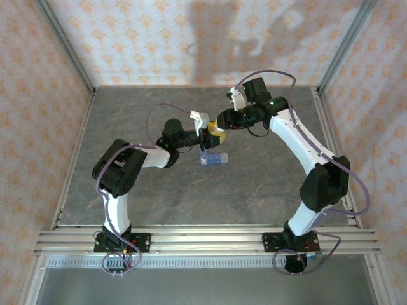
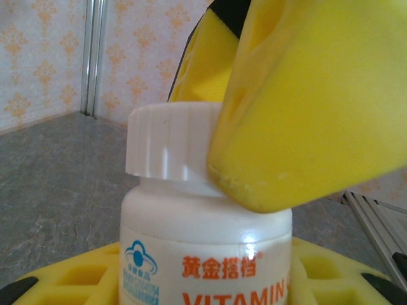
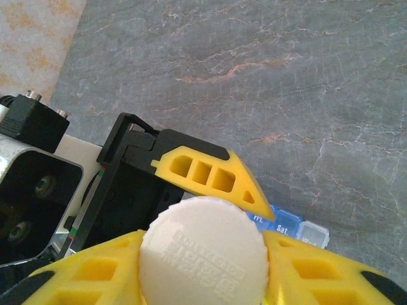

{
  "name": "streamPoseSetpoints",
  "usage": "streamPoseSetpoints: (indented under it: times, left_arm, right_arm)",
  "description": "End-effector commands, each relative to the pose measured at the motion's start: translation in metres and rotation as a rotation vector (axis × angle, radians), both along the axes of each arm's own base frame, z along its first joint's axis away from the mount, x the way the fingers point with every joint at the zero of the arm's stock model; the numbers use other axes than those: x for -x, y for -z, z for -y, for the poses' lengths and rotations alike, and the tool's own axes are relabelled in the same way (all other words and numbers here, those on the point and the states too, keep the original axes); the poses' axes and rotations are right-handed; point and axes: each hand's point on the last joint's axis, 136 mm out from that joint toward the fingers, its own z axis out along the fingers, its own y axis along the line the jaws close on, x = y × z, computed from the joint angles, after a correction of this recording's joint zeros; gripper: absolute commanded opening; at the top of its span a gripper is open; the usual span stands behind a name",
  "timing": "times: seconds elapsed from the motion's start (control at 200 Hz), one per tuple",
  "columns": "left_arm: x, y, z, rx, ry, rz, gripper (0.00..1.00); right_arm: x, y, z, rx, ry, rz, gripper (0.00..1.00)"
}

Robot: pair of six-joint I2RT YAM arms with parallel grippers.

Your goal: Sort the pills into containers

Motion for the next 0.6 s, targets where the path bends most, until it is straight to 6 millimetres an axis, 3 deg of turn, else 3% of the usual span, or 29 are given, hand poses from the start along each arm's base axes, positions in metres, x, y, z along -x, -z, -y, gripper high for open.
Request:
streamPoseSetpoints:
  times: [0.0, 0.155, 0.385, 0.511, 0.596]
  left_arm:
    - [0.002, -0.015, -0.003, 0.03, 0.015, 0.062, 0.0]
    - [0.0, -0.013, -0.003, 0.027, 0.002, 0.065, 0.0]
    - [-0.002, -0.012, -0.004, 0.023, -0.012, 0.065, 0.0]
    - [-0.001, -0.011, -0.004, 0.019, -0.012, 0.065, 0.0]
    - [0.0, -0.011, -0.004, 0.018, -0.011, 0.068, 0.0]
  right_arm:
    - [-0.009, -0.003, 0.002, -0.048, 0.111, -0.027, 0.37]
    - [-0.008, 0.011, -0.004, -0.062, 0.322, -0.099, 0.37]
    - [-0.001, 0.015, -0.025, -0.11, 0.453, -0.126, 0.37]
    - [-0.003, 0.005, -0.02, -0.088, 0.426, -0.083, 0.4]
    - [-0.004, -0.009, -0.014, -0.101, 0.378, -0.048, 0.48]
